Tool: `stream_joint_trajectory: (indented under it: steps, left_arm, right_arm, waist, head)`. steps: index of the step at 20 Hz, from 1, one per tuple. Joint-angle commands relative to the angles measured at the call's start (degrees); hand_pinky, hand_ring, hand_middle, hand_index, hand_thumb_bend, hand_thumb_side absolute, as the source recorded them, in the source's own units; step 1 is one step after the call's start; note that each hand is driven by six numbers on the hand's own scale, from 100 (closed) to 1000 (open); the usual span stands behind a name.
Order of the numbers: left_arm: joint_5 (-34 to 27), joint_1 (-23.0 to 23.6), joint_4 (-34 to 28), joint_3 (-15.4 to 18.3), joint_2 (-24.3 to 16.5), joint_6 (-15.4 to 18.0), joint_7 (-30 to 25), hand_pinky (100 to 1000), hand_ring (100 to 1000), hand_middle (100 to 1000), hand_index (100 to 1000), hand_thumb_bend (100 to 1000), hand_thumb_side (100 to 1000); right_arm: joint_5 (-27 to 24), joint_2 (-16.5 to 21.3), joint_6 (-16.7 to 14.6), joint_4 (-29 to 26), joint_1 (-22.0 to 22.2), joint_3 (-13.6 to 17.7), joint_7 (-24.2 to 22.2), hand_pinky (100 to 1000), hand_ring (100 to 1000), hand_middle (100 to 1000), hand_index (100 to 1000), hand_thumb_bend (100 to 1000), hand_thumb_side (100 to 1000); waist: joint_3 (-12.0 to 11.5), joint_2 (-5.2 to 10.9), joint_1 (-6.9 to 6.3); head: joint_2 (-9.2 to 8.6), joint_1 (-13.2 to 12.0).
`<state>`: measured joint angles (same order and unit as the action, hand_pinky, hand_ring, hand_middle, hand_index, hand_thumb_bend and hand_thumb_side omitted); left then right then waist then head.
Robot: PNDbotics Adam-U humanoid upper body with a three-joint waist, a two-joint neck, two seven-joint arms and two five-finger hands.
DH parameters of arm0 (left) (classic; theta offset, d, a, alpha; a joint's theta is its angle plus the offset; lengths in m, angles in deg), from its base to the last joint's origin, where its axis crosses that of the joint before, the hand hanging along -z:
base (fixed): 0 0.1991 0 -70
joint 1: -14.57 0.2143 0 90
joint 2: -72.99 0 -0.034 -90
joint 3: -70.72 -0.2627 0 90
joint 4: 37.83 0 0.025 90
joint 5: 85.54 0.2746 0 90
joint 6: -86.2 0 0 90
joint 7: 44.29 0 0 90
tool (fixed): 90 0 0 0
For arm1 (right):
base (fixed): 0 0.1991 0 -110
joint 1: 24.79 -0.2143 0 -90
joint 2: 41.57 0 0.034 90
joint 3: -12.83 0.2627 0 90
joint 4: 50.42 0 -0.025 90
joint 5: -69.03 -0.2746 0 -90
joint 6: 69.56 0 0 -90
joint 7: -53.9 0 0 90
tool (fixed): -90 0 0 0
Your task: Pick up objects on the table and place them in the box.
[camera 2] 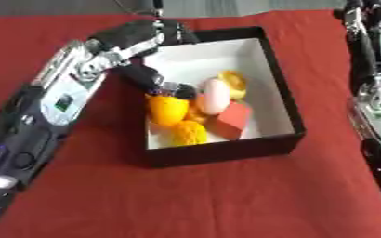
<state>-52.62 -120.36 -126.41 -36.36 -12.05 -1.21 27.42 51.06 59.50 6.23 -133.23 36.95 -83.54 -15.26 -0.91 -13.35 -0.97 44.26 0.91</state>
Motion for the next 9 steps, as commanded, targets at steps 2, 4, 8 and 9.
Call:
stream_joint_trajectory:
  steps: [2,4,8,9]
  left_arm:
    - [-18.87,5.73,-11.78,8.89,-6.57,-6.5,10.41,687,800,823,871,520,752]
    - [-28.83,10.01,-15.2,13.2,-8.08,-8.76,16.66,705,839,834,865,476,822]
    - [-46.49,18.22,-17.52,19.78,-10.56,-7.4,25.39,713,857,868,892,449,827]
    - [-49.21,19.73,-17.54,20.81,-10.99,-6.42,26.28,713,857,869,894,448,820]
  right_arm:
    - [0.55,2.19,-0.61,-2.13,0.26,1.5,1.09,956,810,873,919,100,634]
    - [0.9,1.96,-0.83,-2.59,0.65,1.9,1.88,956,814,894,924,100,618]
    - [1.72,0.56,-1.16,-3.12,1.49,2.32,3.3,958,829,914,931,100,576]
    - [1.99,0.27,-1.18,-3.12,1.74,2.4,3.43,958,830,915,932,100,576]
  waist:
    - [-0.46,1.39,0.13]
    - [-0.74,1.34,0.12]
    - [-1.09,1.42,0.27]
    - [-1.1,1.54,0.34]
  head:
    - [-0.14,2.0]
    - [-0.14,2.66]
    - [-0.14,3.4]
    - [-0.14,3.56]
